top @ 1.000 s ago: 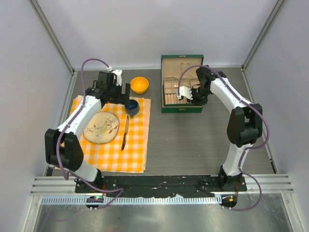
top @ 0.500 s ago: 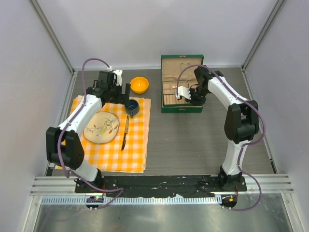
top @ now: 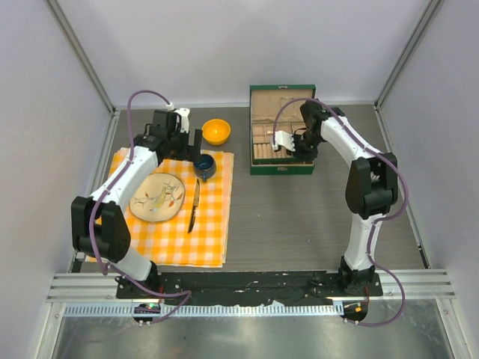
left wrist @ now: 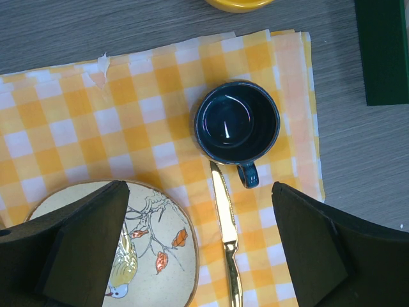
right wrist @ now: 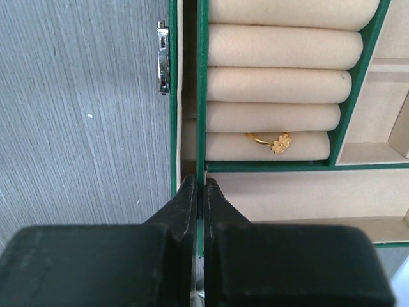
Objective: Organize the mixed jewelry
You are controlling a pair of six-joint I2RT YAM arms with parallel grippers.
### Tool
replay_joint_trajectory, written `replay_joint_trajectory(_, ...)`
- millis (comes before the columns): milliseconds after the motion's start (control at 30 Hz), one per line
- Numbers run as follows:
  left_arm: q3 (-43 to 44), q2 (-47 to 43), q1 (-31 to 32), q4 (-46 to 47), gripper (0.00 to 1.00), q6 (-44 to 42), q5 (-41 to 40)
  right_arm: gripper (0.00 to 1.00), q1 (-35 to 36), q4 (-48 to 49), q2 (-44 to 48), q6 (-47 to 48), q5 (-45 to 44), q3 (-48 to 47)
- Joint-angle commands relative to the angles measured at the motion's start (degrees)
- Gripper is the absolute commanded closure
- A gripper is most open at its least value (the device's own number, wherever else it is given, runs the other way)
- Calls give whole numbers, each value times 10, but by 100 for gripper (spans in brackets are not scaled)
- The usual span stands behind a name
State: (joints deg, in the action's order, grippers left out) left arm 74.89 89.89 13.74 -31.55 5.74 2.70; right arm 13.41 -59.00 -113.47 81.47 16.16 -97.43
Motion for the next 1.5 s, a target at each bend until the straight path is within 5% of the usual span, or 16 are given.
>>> replay_joint_trajectory(0, 24, -2, -4, 6, 0, 0, 11, 99, 0, 5, -4, -4, 9, -34)
replay_joint_trajectory(1467, -5, -39, -11, 18, 0, 9, 20, 99, 16, 9, 2, -40, 4, 7)
